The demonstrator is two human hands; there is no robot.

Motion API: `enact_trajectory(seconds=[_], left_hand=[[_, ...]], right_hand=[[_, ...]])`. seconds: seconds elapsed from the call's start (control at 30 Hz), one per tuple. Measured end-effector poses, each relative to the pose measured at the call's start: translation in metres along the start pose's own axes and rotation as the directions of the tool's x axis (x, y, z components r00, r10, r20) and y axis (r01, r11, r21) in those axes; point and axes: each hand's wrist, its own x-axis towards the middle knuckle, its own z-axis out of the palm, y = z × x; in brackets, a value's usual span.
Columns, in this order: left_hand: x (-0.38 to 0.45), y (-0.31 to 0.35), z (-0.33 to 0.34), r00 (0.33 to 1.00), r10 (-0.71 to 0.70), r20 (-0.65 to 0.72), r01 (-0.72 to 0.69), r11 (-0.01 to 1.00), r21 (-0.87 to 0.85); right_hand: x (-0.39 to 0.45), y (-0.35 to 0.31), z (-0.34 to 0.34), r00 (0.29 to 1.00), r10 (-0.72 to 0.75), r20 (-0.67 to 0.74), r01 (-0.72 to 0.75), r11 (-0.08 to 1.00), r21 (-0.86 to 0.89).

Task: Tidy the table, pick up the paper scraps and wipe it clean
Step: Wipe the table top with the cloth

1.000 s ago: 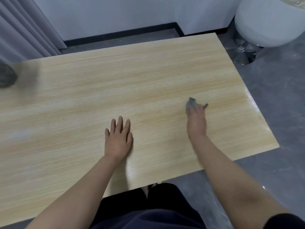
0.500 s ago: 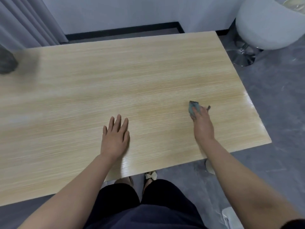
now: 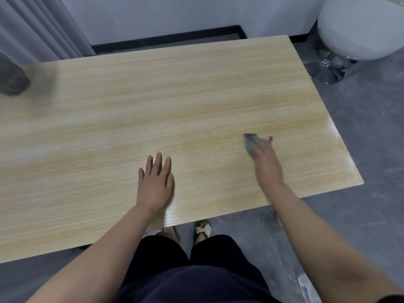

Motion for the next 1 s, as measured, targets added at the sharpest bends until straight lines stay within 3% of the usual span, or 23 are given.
enact_trajectory(seconds=[0.07,0.1,0.17,0.23,0.33,0.4,0.47,0.57,0.63,0.7,0.77,0.9,1.0], left_hand=[[-0.002,0.002,0.001,1.000,-0.007,-0.010,0.007,1.000,-0.001],[-0.003,0.002,0.001,1.000,-0.012,-0.015,0.012,1.000,0.000],[-0.004,0.005,0.002,1.000,-0.025,-0.017,0.025,1.000,0.001],[-0.003,0.006,0.002,0.999,-0.031,-0.013,0.031,0.999,-0.007],[-0.003,0.005,0.002,1.000,-0.020,-0.018,0.020,1.000,0.008],[-0.004,0.004,0.001,1.000,-0.019,-0.011,0.019,1.000,0.008],[-0.005,0.003,0.002,1.000,-0.022,-0.005,0.022,1.000,0.005],[-0.009,0.003,0.003,1.000,-0.014,-0.010,0.014,1.000,0.006],[-0.014,0.003,0.004,1.000,-0.005,-0.011,0.005,1.000,0.013],[-0.018,0.003,0.006,1.000,0.002,-0.019,-0.002,1.000,0.012],[-0.020,0.004,0.007,1.000,-0.004,-0.019,0.004,1.000,0.004],[-0.021,0.004,0.011,1.000,-0.021,-0.017,0.021,1.000,0.011],[-0.027,0.000,0.012,1.000,-0.001,-0.014,0.001,1.000,0.013]], right_hand=[[-0.001,0.000,0.005,0.986,0.152,-0.067,-0.153,0.988,-0.013],[-0.004,-0.014,0.011,0.981,0.152,-0.119,-0.156,0.987,-0.024],[-0.015,-0.061,0.026,0.988,0.005,-0.153,-0.007,1.000,-0.010],[-0.034,-0.109,0.043,0.982,-0.180,-0.050,0.183,0.981,0.060],[-0.056,-0.138,0.052,0.892,-0.427,0.146,0.416,0.904,0.100],[-0.048,-0.119,0.040,0.853,-0.493,0.171,0.482,0.870,0.104],[-0.033,-0.083,0.026,0.904,-0.415,0.098,0.410,0.909,0.068],[-0.022,-0.024,0.007,0.989,-0.141,0.041,0.141,0.990,-0.004],[-0.028,-0.008,0.003,1.000,0.023,0.018,-0.023,1.000,0.001],[-0.037,-0.026,0.010,0.993,0.088,-0.082,-0.088,0.996,0.004],[-0.050,-0.069,0.023,0.994,-0.049,-0.094,0.051,0.999,0.018],[-0.088,-0.145,0.050,0.909,-0.397,0.122,0.387,0.916,0.103],[-0.082,-0.126,0.043,0.852,-0.493,0.178,0.487,0.870,0.080]])
